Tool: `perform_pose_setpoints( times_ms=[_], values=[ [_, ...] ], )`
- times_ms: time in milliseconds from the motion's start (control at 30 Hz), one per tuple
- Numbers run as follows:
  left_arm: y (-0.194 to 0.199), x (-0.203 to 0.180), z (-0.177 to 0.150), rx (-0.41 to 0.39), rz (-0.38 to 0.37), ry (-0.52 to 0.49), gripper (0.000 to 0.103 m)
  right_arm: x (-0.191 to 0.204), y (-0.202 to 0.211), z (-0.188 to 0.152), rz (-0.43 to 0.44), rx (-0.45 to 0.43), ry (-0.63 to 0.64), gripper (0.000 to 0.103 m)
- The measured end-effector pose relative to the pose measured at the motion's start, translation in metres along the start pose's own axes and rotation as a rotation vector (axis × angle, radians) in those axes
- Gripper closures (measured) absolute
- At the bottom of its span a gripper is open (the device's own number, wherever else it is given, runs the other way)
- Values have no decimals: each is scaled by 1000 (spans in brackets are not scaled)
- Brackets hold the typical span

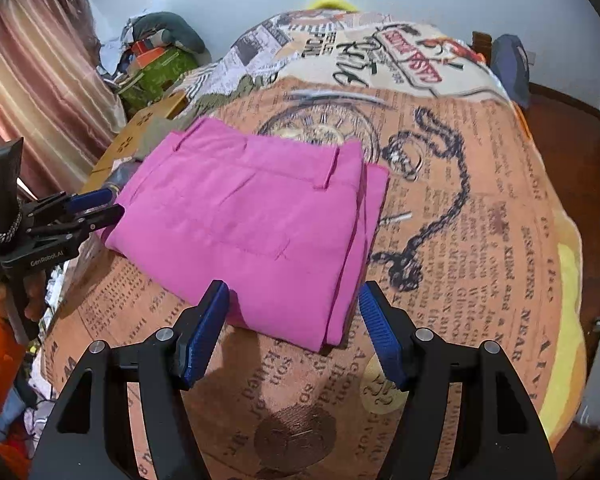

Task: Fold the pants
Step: 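Move both open grippers over the waistband of the folded pink pants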

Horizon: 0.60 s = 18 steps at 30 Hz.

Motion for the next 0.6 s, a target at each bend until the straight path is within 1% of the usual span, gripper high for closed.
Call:
perform_pose_setpoints(
  times_ms=[100, 167, 233, 300, 367, 433, 500, 600],
  values=[
    [4, 7, 10, -8, -52, 32, 52, -6, 4, 9, -15, -28, -9, 39],
    [2, 10, 17, -7, -86, 51, 46, -8, 4, 13, -15, -37, -14, 39],
    [-5, 12, 23, -6, -104, 65, 35, -11, 0, 17, -23, -45, -16, 39],
    [-11, 13, 26, 0, -109, 74, 27, -13, -10, 21, -58, -43, 0, 39],
    [-22, 15, 27, 19, -113, 84, 27, -14, -21, 21, -69, -25, 5, 39],
    [-33, 17, 26, 43, -135, 104, 26, -18, -34, 19, -53, 3, -10, 39],
    [-37, 22, 25, 43, -162, 133, 23, -22, -41, 18, -24, 17, -32, 39],
    [-44, 31, 26, 52, -226, 202, 22, -29, -51, 21, 33, 38, -67, 38]
  ],
)
Point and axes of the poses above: each gripper's, at about its wrist camera, not at the fingertips, and y roughly against the way its jaws point, x to its left, z to its top, the point moved 3 cm from there along -y, roughly the way its jaws point, and after that the axes turned 10 degrees about -z, right-handed, at the moved point
